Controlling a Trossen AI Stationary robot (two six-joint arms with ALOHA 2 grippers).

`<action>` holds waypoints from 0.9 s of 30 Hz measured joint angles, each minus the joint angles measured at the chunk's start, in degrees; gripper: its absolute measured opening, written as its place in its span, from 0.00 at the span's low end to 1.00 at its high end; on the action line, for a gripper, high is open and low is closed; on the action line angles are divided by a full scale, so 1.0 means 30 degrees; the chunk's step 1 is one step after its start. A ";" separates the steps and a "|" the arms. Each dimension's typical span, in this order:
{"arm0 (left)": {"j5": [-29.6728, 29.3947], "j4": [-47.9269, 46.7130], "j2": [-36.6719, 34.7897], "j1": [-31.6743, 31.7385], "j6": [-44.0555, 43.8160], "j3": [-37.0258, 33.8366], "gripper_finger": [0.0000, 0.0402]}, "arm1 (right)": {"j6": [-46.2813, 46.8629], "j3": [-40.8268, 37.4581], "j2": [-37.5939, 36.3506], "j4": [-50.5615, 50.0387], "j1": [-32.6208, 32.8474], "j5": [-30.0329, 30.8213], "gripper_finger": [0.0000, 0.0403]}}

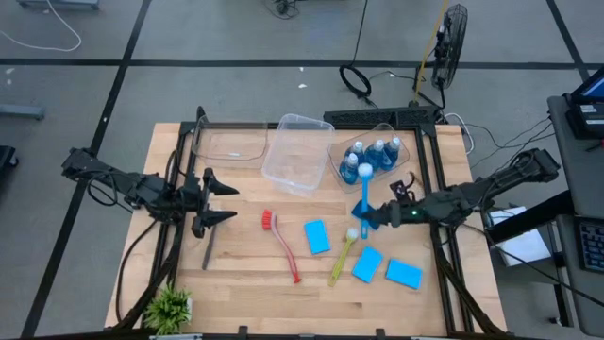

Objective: Pick & Place Kitchen Sink Supplies
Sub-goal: Put the blue dish brush into the transparent container

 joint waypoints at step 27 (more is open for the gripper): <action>-0.6047 0.9013 0.4992 0.0068 -0.0991 0.0007 0.76 | -1.8071 0.0015 0.5925 1.0251 -0.2975 0.1380 0.02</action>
